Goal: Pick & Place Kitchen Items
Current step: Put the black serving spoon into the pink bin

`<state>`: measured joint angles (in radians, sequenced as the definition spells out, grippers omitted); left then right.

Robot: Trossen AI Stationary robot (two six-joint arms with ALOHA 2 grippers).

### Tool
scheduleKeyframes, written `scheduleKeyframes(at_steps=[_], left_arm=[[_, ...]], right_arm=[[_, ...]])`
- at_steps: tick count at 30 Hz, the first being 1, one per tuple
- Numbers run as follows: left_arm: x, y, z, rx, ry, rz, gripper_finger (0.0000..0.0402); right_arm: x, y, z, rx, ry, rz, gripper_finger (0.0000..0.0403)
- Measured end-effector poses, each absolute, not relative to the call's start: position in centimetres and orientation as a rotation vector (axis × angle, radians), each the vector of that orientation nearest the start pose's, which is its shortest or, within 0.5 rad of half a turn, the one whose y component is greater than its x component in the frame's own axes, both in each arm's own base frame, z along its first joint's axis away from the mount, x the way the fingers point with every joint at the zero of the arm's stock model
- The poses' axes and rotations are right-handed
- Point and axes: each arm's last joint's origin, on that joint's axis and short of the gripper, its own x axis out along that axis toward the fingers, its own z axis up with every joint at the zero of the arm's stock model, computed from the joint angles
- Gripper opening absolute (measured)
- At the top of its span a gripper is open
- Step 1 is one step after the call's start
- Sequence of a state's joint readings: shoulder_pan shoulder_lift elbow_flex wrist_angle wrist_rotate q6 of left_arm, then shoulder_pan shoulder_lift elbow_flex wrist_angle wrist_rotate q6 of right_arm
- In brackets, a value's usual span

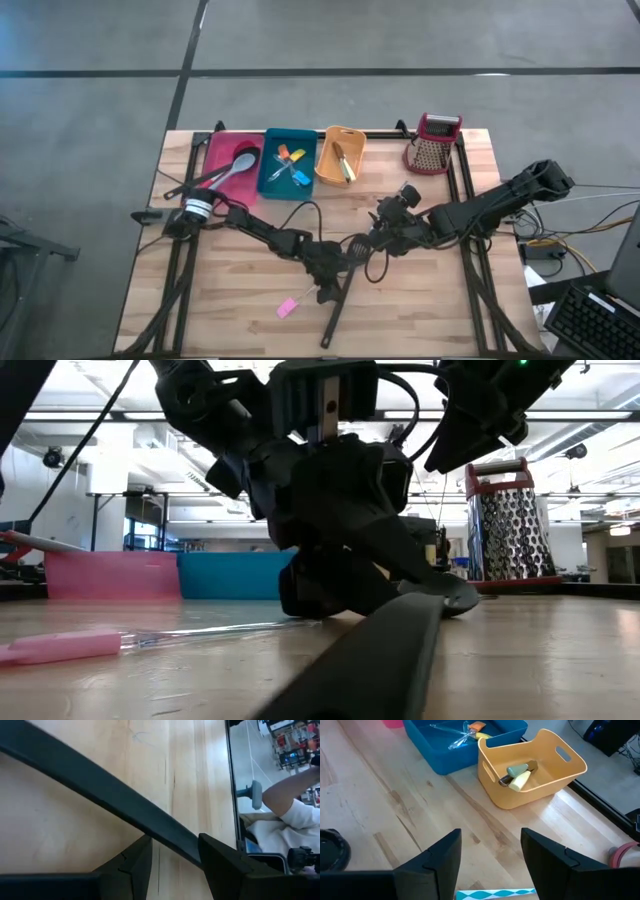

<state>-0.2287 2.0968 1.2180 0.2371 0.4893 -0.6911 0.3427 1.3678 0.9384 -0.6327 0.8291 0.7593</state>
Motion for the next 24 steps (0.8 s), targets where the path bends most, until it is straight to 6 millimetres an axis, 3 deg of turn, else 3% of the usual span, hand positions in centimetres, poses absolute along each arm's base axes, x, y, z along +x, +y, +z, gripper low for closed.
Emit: scheduleKeyframes(at_steps=[8, 11, 17, 24], left_arm=[[41.71, -11.07, 12.63, -0.731, 0.852, -0.431, 0.0152], [41.74, -11.13, 12.62, -0.726, 0.844, -0.416, 0.0120], [41.74, -11.12, 12.61, -0.713, 0.840, -0.419, 0.0015], [41.66, -11.14, 12.54, -0.688, 0.847, -0.446, 0.0004]], right_arm=[[24.92, 6.63, 23.83, 0.104, 0.656, -0.728, 0.0172], [24.93, 6.62, 23.83, 0.104, 0.656, -0.728, 0.0161], [24.92, 6.62, 23.82, 0.104, 0.657, -0.728, 0.0139], [24.90, 6.68, 23.85, 0.081, 0.664, -0.717, 0.0113]])
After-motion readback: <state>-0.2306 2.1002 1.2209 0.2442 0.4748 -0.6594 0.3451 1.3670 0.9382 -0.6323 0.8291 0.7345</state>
